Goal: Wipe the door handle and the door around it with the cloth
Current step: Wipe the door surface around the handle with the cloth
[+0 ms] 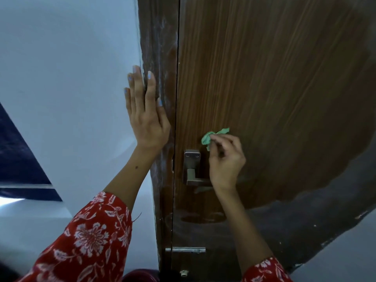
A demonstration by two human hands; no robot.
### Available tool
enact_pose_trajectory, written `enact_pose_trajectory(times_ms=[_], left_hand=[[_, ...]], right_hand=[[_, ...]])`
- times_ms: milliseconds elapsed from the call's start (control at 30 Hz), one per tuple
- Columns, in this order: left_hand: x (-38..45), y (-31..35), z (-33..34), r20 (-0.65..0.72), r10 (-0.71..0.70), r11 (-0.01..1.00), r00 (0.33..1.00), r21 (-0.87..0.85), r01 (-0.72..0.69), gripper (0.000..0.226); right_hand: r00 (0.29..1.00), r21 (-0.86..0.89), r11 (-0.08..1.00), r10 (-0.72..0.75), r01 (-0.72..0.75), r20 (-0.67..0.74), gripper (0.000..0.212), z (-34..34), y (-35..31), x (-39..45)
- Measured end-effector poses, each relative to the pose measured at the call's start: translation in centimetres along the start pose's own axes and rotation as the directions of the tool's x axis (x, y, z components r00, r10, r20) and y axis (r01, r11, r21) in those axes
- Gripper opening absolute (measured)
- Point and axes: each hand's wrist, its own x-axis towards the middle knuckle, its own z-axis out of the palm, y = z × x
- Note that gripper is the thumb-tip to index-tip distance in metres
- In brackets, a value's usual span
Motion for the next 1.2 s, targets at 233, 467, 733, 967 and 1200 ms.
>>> enact_pose_trajectory(times_ms=[233,467,733,967,1200], left_hand=[[0.0,-1.5,-0.3,0.002,0.096,0.995,0.995,-0.008,-0.096,0.044],[0.0,-2.0,-0.7,0.015,0.108,0.993,0.994,-0.058,-0.107,0.046],[0.0,-2.0,-0.6,-0.004,0.073,0.995,0.997,-0.062,-0.073,0.041],[0.0,-1.9,-0.6,-0.029,0.056,0.995,0.998,-0.081,-0.058,0.041],[0.0,-1.3,-0.8,-0.014,0.015,0.983,1.000,-0.184,-0.018,0.045]], right_hand=[[0.996,-0.051,0.996,-0.080,0.078,-0.038,0.027,4.1,-3.6,-1.2],[0.880,-0.393,0.859,-0.128,0.329,0.458,0.040,6.9,-0.6,-10.2],[0.927,-0.135,0.922,-0.341,0.362,0.156,0.036,7.4,-7.3,-0.4],[0.891,-0.141,0.884,-0.423,0.446,0.163,0.037,7.6,-7.7,1.1],[0.905,-0.259,0.920,-0.183,0.296,0.385,0.030,7.8,1.4,-13.2]])
